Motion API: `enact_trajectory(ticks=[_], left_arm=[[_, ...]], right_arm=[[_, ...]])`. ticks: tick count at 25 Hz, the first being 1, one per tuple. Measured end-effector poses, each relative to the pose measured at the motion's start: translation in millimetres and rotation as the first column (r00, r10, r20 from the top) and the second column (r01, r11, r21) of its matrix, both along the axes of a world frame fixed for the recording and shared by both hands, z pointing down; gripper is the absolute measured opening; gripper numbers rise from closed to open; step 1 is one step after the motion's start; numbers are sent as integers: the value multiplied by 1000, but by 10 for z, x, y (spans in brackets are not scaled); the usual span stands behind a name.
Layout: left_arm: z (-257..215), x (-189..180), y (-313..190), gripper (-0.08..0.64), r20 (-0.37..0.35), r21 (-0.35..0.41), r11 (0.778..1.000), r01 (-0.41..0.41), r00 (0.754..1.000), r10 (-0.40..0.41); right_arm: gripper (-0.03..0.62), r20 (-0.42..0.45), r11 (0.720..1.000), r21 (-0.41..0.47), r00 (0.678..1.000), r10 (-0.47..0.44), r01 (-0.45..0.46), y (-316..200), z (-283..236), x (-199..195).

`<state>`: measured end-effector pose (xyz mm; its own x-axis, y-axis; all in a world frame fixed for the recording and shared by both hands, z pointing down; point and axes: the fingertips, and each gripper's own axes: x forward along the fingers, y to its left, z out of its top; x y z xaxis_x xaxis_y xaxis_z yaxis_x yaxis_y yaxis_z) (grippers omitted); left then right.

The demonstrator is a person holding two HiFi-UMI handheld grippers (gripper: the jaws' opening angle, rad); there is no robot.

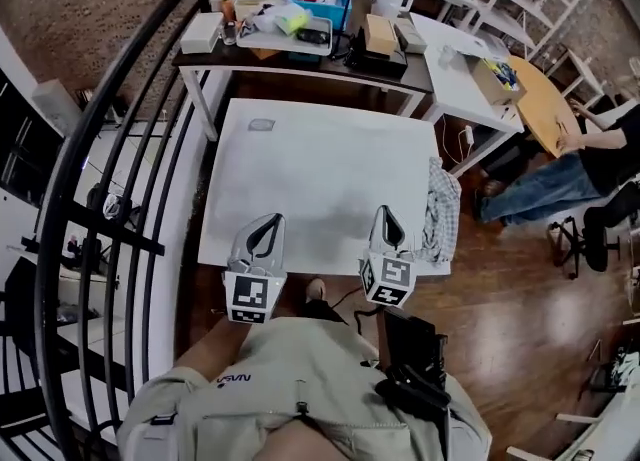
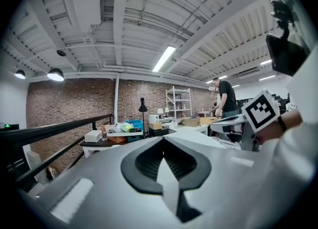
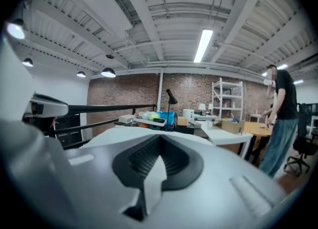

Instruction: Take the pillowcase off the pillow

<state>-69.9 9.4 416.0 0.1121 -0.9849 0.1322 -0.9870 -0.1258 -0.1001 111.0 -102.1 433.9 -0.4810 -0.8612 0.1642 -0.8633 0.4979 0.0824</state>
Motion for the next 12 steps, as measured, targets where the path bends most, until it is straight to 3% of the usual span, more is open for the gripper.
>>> enact_trajectory(ticks=[5, 12], left_arm=[[2, -14, 546, 5, -21, 10, 1000, 8, 1000, -8], [108, 190, 823, 5, -32, 26, 999, 29, 999, -28]], right_arm=[[5, 0, 999, 49, 1000, 3, -3, 620, -244, 74], [3, 29, 999, 6, 999, -32, 32, 1093, -31, 163]])
